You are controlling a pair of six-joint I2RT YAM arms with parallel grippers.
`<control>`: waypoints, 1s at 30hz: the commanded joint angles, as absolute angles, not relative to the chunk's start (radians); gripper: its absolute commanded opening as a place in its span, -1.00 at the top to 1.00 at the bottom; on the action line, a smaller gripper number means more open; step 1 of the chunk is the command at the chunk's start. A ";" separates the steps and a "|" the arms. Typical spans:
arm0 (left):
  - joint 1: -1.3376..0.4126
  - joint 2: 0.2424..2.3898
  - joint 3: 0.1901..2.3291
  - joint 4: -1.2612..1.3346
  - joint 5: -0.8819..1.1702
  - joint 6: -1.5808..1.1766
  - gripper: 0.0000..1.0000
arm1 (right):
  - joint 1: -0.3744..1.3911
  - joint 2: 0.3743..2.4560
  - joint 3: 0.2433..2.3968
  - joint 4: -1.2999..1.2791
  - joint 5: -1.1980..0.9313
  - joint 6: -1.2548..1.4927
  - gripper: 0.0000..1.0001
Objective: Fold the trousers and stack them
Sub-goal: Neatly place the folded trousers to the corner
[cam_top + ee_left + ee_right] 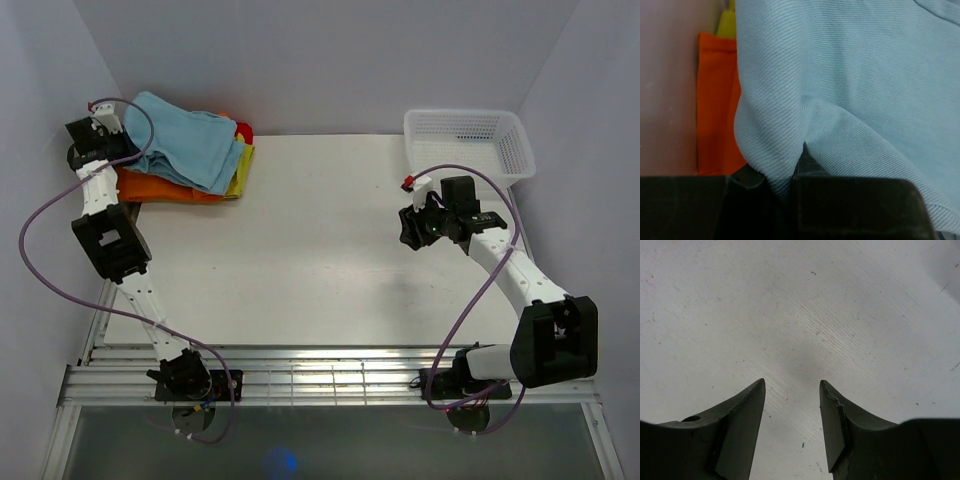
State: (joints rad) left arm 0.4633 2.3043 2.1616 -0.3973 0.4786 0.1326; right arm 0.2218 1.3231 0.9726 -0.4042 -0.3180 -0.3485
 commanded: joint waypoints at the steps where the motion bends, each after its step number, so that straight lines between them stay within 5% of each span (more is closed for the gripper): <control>1: 0.482 2.270 2.146 -0.267 0.264 0.111 1.00 | 0.216 1.338 1.017 -0.411 -0.336 -0.356 -0.06; 7: 0.482 2.289 2.008 -0.262 0.176 0.063 0.91 | 0.216 1.359 1.028 -0.411 -0.341 -0.354 -0.06; 9: 0.482 2.284 1.973 -0.265 0.193 0.043 0.65 | 0.216 1.368 1.038 -0.411 -0.342 -0.353 -0.06; 11: 0.482 2.278 1.965 -0.281 0.225 0.025 0.09 | 0.216 1.371 1.045 -0.417 -0.341 -0.356 -0.07; 16: 0.482 2.278 2.093 -0.429 0.244 0.020 -0.55 | 0.216 1.359 1.055 -0.422 -0.319 -0.373 -0.19; 17: 0.483 2.269 2.105 -0.492 0.242 0.024 -0.87 | 0.213 1.353 1.055 -0.429 -0.315 -0.376 -0.23; 18: 0.482 2.255 2.106 -0.520 0.244 0.043 -0.96 | 0.210 1.341 1.057 -0.436 -0.313 -0.379 -0.28; 26: 0.502 1.933 1.860 -0.785 0.359 0.225 -0.96 | 0.079 1.295 1.081 -0.509 -0.353 -0.391 -0.96; 30: 0.502 1.740 1.629 -0.879 0.411 0.377 -0.96 | -0.021 1.275 1.072 -0.584 -0.402 -0.390 -0.80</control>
State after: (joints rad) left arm 0.4999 1.9377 1.7729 -0.7258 0.3370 0.2249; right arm 0.0380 1.3132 1.0439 -0.5087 -0.3504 -0.3836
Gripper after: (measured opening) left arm 0.979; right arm 0.907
